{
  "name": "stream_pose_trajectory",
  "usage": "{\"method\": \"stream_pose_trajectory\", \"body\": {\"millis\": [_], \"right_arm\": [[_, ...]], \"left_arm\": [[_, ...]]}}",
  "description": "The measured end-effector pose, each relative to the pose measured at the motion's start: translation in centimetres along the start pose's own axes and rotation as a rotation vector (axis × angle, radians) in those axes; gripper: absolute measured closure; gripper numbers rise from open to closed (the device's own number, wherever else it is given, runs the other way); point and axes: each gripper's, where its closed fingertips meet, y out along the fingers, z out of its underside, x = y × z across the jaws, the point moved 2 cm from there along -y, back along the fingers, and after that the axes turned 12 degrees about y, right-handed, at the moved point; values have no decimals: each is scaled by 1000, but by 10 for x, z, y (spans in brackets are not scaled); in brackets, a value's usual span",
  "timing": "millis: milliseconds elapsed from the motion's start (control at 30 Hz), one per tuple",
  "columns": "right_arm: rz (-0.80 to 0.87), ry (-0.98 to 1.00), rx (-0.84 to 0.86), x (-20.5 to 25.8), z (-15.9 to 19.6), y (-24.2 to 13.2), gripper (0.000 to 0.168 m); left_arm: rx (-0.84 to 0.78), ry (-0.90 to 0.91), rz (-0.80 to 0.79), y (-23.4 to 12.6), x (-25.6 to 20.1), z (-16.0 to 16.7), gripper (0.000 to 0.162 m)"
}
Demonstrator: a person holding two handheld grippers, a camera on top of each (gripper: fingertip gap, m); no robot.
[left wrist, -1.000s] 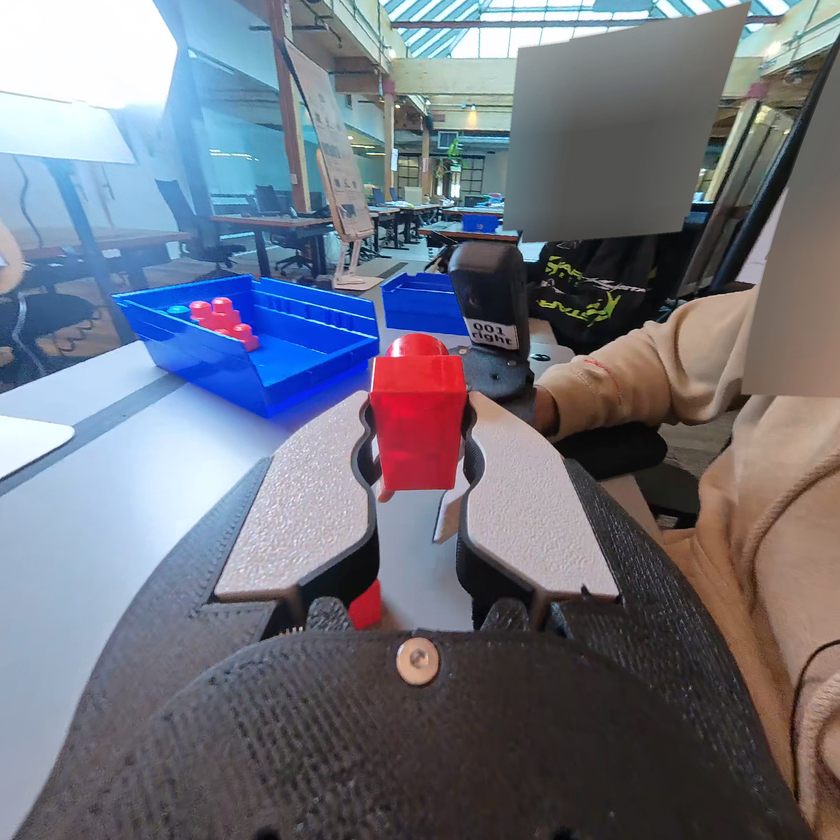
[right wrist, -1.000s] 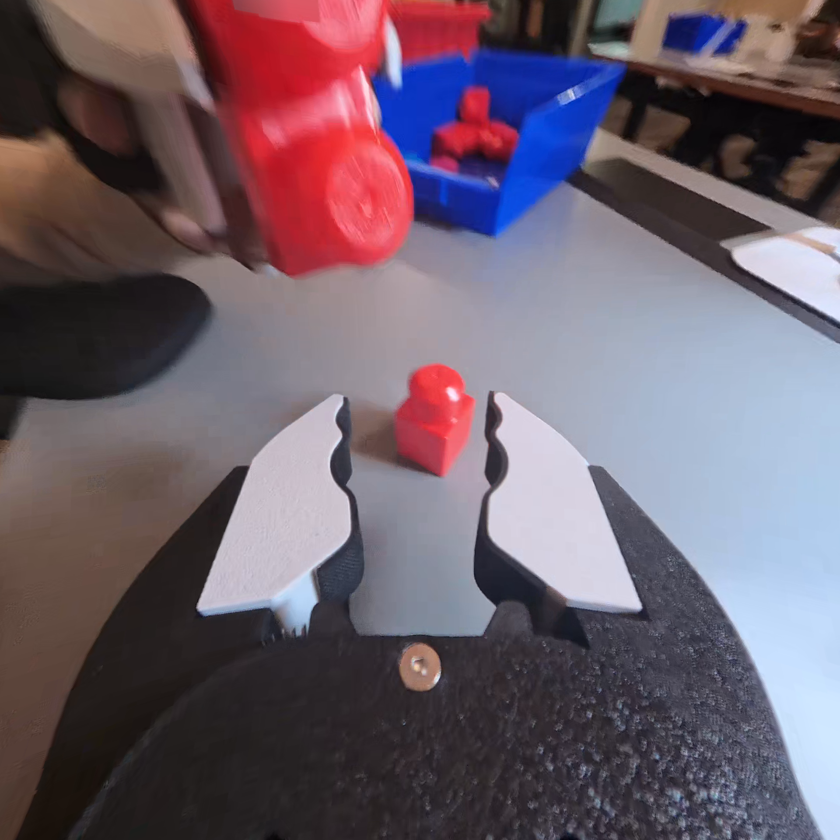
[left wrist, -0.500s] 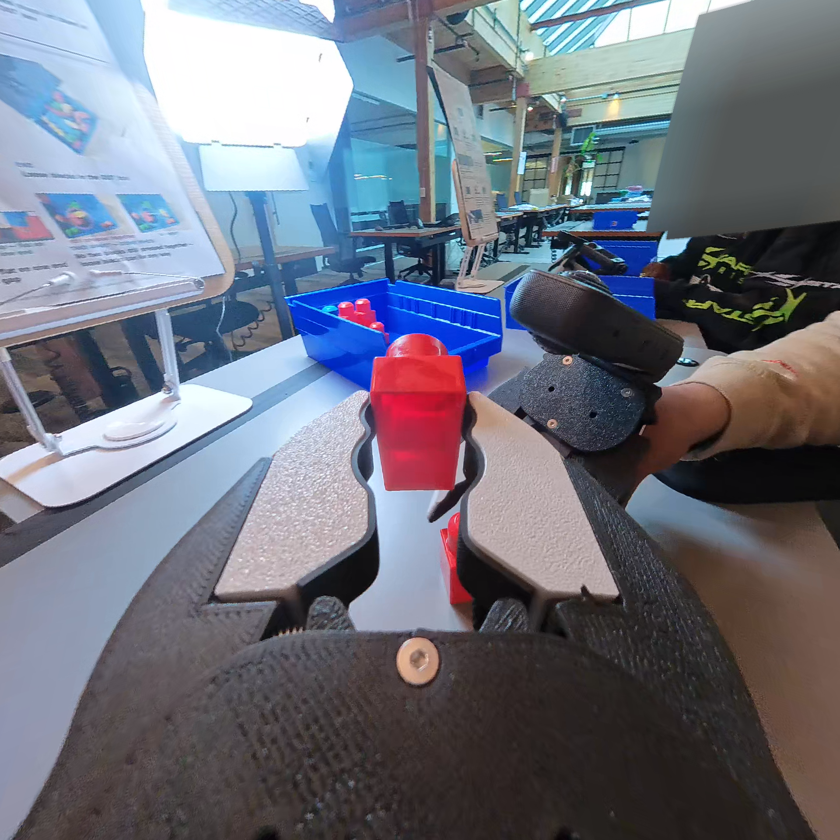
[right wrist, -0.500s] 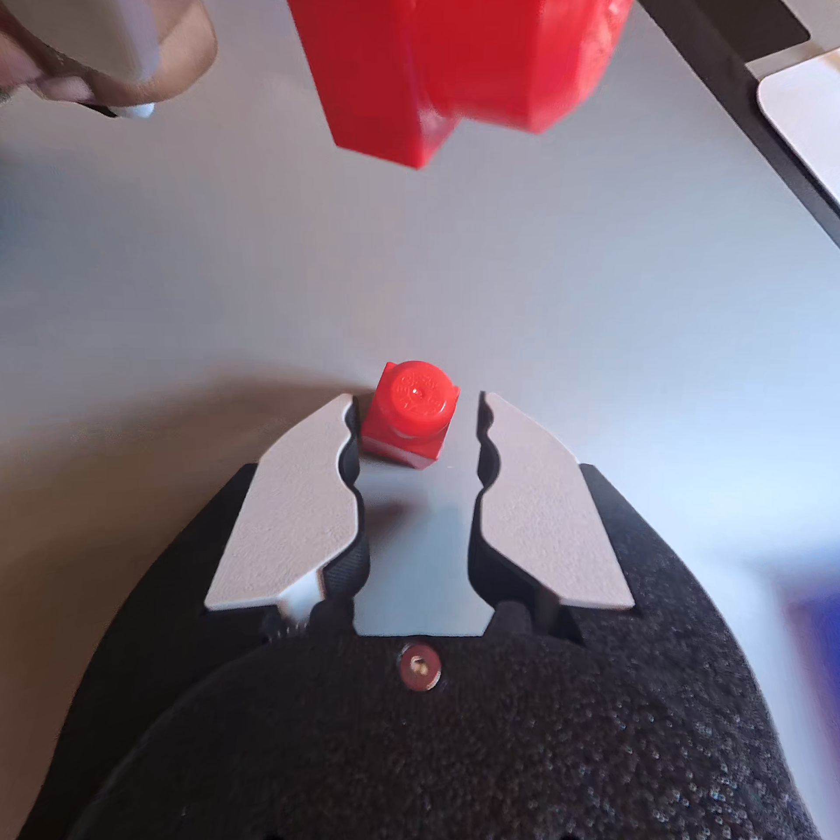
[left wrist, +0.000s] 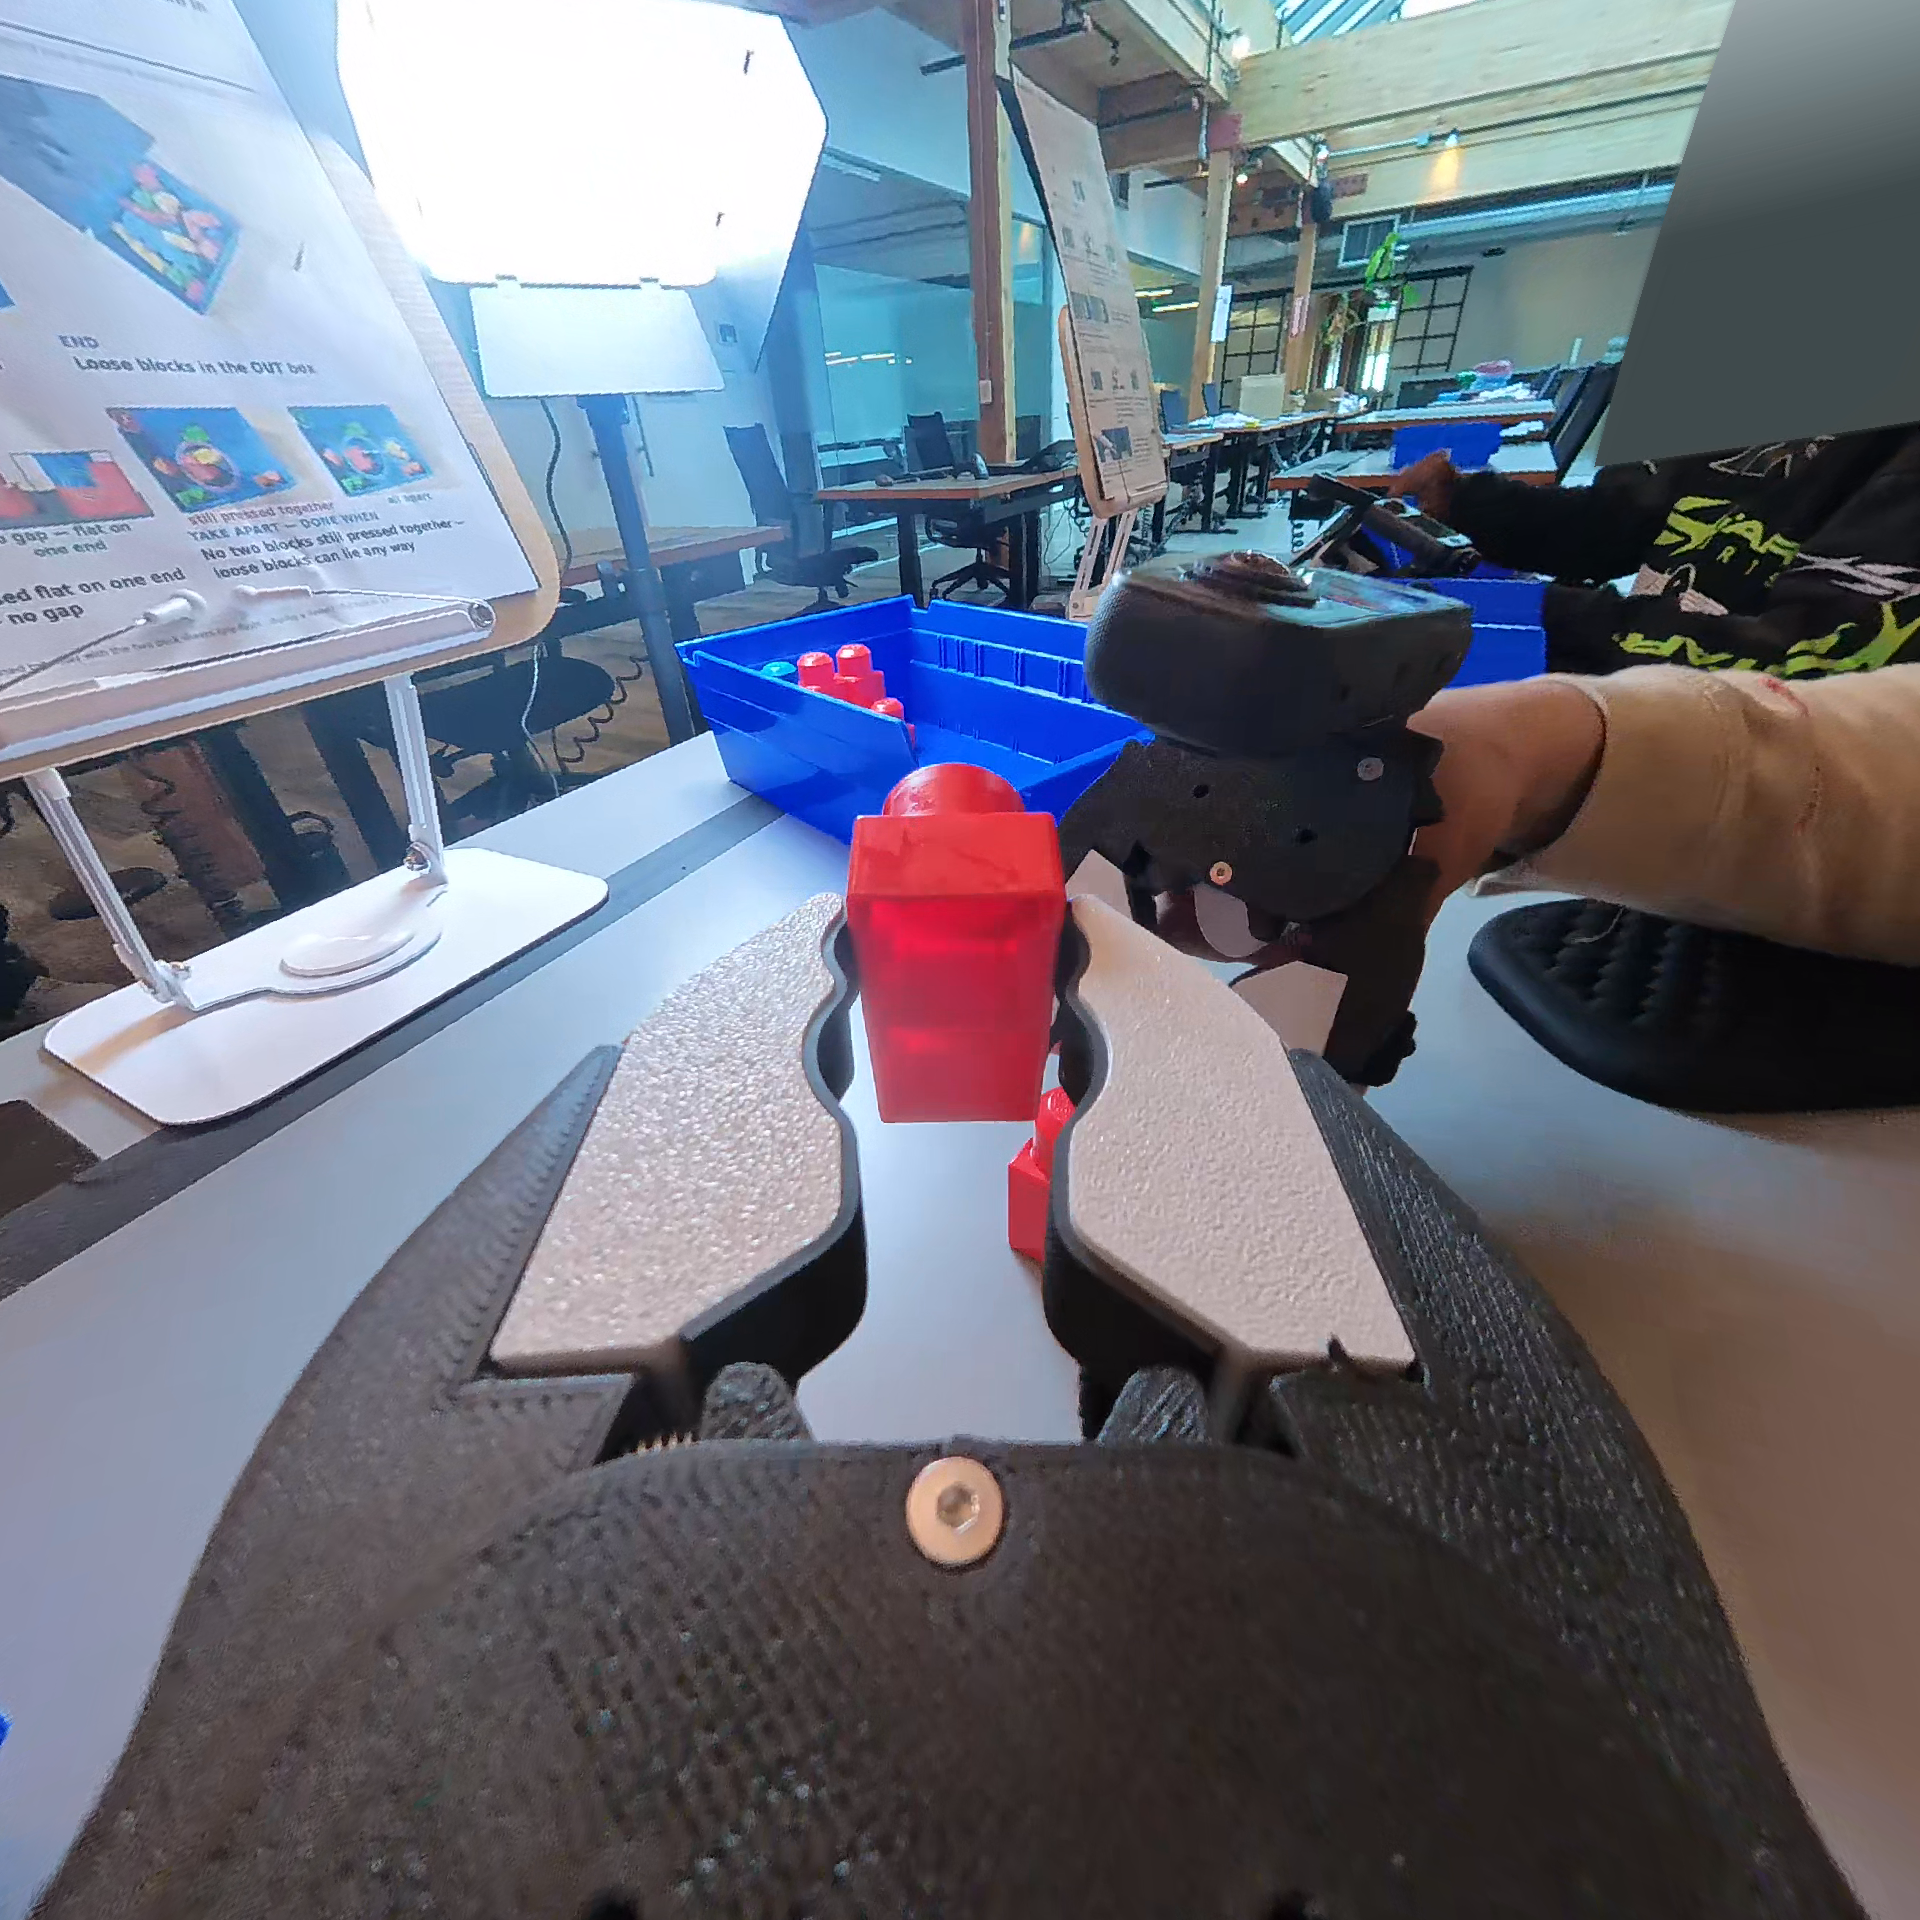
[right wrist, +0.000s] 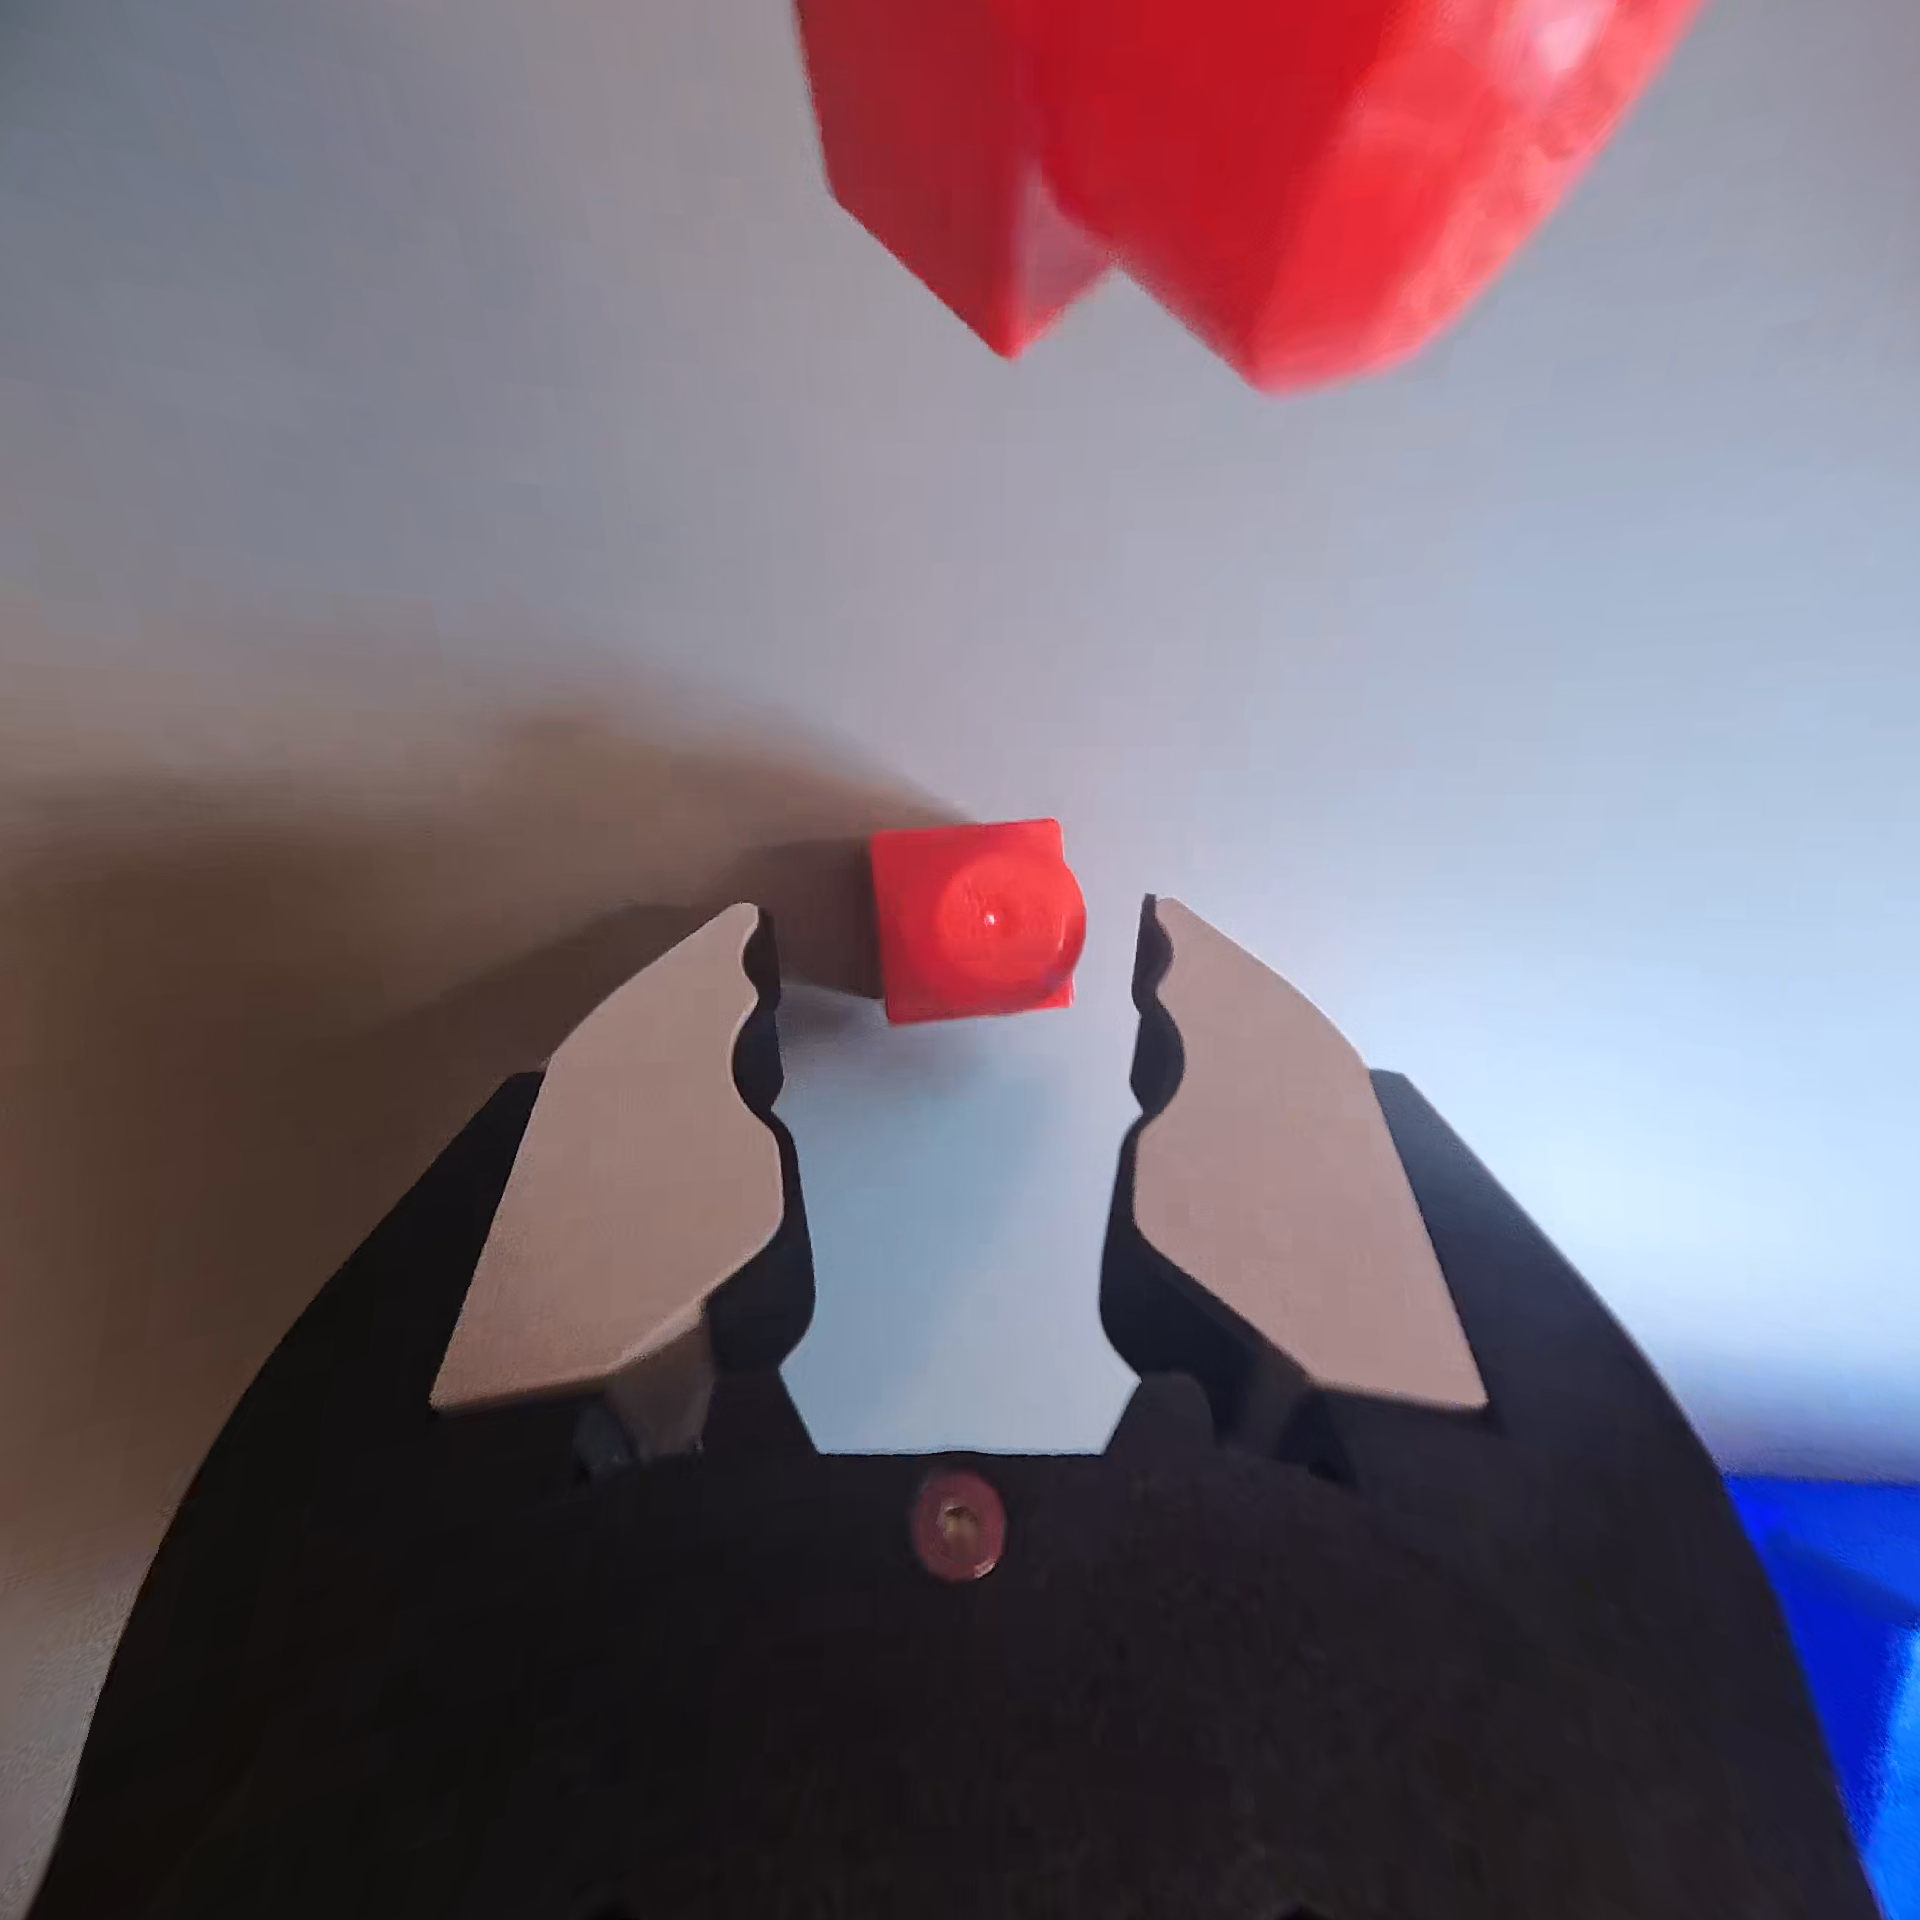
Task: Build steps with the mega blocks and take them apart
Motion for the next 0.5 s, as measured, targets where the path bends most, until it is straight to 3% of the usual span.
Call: {"method": "stream_pose_trajectory", "body": {"millis": [100, 167, 233, 400, 500], "right_arm": [[6, -68, 84, 2, 1, 10, 104], [-16, -79, 106, 4, 0, 11, 131], [-22, -70, 42, 2, -8, 3, 131], [-194, -6, -569, 2, -64, -78, 131], [-387, 119, -921, -4, -75, -134, 131]], "left_arm": [[35, 0, -16, 1, 6, 11, 126], [55, -30, -23, 1, 14, 21, 126], [65, -80, -17, 0, 19, 30, 126], [-47, -215, 92, -1, 12, 21, 126], [-119, -258, 186, -2, -1, 7, 126]]}}
